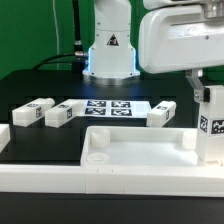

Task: Assemble desk

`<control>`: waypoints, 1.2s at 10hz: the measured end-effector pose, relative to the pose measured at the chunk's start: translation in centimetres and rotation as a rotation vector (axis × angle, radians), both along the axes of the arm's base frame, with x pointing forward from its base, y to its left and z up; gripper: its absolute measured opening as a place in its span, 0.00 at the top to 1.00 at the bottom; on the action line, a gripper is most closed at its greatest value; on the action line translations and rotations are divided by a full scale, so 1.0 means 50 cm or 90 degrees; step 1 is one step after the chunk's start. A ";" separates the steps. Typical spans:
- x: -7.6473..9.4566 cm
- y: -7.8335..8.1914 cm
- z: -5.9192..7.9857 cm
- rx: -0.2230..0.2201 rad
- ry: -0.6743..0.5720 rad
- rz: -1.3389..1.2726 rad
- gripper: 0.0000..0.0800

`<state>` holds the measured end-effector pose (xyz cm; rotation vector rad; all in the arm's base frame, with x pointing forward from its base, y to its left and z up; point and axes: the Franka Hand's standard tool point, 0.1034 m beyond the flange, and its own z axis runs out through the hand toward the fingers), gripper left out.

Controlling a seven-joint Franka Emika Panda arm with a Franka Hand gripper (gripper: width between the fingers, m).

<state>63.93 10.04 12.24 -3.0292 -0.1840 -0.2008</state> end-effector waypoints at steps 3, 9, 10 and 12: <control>0.001 -0.009 0.000 0.026 0.019 -0.170 0.64; 0.001 -0.024 -0.003 0.074 0.052 -0.493 0.64; 0.000 -0.024 -0.003 0.079 0.057 -0.531 0.63; -0.003 -0.025 -0.004 0.094 0.071 -0.621 0.63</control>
Offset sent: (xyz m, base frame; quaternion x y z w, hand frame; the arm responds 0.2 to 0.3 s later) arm -0.0056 0.0023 0.0033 -0.0039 -0.0065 0.1945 0.9809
